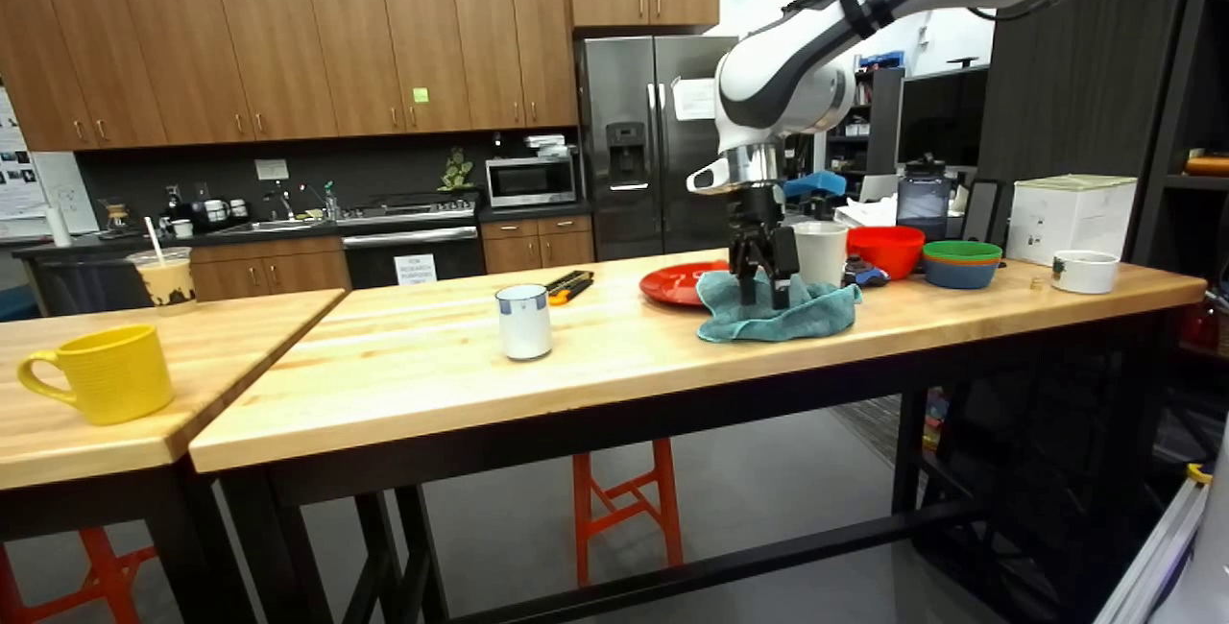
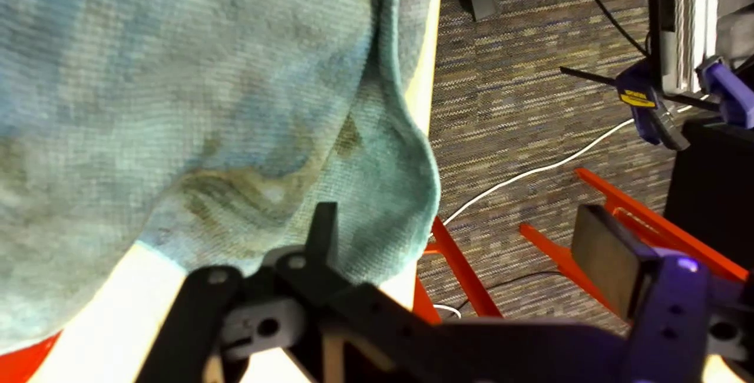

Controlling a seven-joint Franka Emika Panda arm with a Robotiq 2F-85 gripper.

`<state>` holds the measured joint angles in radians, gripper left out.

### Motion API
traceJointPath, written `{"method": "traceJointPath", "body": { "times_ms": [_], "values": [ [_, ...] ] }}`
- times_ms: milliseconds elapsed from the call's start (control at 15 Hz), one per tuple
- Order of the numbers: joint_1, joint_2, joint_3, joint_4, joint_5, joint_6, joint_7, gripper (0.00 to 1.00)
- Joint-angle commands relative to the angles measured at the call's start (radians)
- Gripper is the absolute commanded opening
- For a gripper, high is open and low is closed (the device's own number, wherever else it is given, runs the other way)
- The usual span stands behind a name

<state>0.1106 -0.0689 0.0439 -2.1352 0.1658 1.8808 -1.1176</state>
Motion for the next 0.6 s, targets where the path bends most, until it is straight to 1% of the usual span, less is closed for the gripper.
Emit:
{"method": "traceJointPath", "body": {
  "times_ms": [0,533],
  "values": [
    [-0.012,-0.030,0.000,-0.033,0.000,0.028,-0.028,1.00],
    [-0.013,-0.048,0.000,-0.073,-0.001,0.066,-0.033,1.00]
  ]
}}
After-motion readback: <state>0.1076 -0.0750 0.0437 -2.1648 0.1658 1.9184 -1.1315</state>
